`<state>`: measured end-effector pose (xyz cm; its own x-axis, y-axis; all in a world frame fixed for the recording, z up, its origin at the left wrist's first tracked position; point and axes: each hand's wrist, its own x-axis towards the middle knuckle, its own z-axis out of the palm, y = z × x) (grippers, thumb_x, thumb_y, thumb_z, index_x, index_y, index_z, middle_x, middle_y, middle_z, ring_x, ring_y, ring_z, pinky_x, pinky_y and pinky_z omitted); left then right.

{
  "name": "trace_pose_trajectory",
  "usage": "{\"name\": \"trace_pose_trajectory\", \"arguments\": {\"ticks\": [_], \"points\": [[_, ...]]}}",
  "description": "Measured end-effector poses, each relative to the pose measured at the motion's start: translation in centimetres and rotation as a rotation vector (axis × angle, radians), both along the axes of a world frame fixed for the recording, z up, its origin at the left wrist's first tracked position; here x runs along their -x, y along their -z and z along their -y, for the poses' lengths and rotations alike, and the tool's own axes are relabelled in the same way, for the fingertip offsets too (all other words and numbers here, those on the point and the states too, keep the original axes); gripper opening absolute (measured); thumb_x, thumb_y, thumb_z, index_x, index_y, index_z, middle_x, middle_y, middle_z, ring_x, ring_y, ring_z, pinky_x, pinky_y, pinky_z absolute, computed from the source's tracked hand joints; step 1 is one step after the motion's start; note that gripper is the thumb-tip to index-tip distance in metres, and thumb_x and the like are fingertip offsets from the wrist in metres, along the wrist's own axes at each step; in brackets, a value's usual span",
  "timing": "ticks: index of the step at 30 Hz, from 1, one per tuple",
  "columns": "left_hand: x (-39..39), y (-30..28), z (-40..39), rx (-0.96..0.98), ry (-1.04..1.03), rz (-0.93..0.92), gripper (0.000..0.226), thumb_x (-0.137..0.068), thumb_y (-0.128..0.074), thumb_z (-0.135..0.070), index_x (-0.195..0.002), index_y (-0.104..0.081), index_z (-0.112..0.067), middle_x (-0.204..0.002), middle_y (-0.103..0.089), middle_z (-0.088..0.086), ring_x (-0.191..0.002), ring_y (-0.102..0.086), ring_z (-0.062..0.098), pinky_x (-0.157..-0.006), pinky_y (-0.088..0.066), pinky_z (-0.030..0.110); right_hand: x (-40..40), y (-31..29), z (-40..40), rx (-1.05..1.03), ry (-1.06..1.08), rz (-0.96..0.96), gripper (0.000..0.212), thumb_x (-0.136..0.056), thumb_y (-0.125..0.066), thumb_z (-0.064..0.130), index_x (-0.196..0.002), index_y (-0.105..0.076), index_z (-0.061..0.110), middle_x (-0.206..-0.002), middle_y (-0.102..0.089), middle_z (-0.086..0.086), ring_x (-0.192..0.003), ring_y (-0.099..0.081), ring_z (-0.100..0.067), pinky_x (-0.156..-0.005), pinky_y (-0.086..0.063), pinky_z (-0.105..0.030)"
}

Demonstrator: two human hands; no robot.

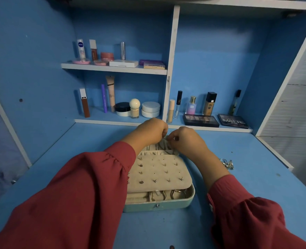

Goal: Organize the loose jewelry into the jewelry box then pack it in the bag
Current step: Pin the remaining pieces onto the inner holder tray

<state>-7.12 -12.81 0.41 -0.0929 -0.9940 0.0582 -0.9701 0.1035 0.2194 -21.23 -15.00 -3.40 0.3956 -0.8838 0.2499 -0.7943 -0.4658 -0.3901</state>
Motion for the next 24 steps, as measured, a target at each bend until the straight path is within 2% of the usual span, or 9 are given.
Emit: {"name": "trace_pose_trajectory", "arguments": {"ticks": [5,11,14,18,24], "points": [[0.13,0.57,-0.28,0.062,0.052,0.137,0.031,-0.088,-0.053,0.004,-0.106,-0.064,-0.019,-0.107,-0.056,0.007,-0.092,-0.057,0.026,-0.066,-0.041,0.032,-0.11,0.04,-0.01,0.045,-0.015,-0.095,0.03,-0.089,-0.051,0.016,-0.101,-0.075,0.028,-0.092,-0.055,-0.005,-0.087,-0.059,-0.024,-0.068,-0.045,-0.028],[0.23,0.54,-0.26,0.035,0.051,0.194,0.032,-0.089,-0.055,0.0,-0.112,-0.066,-0.02,-0.108,-0.056,0.008,-0.092,-0.057,0.026,-0.067,-0.04,0.031,-0.22,0.03,-0.12,0.072,-0.017,-0.15,0.028,-0.09,-0.051,0.017,-0.096,-0.076,0.026,-0.084,-0.044,-0.002,-0.079,-0.054,-0.023,-0.063,-0.037,-0.027],[0.23,0.5,-0.4,0.104,0.081,0.201,0.029,-0.087,-0.055,0.002,-0.106,-0.066,-0.016,-0.106,-0.055,0.008,-0.09,-0.056,0.027,-0.065,-0.037,0.031,-0.34,0.06,-0.16,0.076,-0.002,-0.152,0.026,-0.091,-0.051,0.019,-0.094,-0.076,0.026,-0.083,-0.042,-0.001,-0.081,-0.055,-0.024,-0.063,-0.036,-0.027],[0.15,0.85,-0.49,0.173,0.128,0.209,0.022,-0.084,-0.053,0.006,-0.089,-0.056,-0.015,-0.097,-0.055,0.007,-0.084,-0.055,0.026,-0.061,-0.034,0.03,-0.38,0.13,-0.04,0.07,0.002,-0.168,0.026,-0.092,-0.05,0.021,-0.097,-0.075,0.028,-0.088,-0.043,0.0,-0.08,-0.05,-0.019,-0.064,-0.037,-0.027],[0.07,0.75,-0.53,0.078,0.085,0.207,0.025,-0.087,-0.055,0.001,-0.1,-0.067,-0.017,-0.1,-0.053,0.005,-0.085,-0.054,0.025,-0.064,-0.037,0.031,-0.18,-0.05,-0.09,0.057,-0.016,-0.16,0.027,-0.091,-0.05,0.021,-0.1,-0.075,0.028,-0.09,-0.044,-0.001,-0.081,-0.049,-0.019,-0.066,-0.037,-0.026]]}}
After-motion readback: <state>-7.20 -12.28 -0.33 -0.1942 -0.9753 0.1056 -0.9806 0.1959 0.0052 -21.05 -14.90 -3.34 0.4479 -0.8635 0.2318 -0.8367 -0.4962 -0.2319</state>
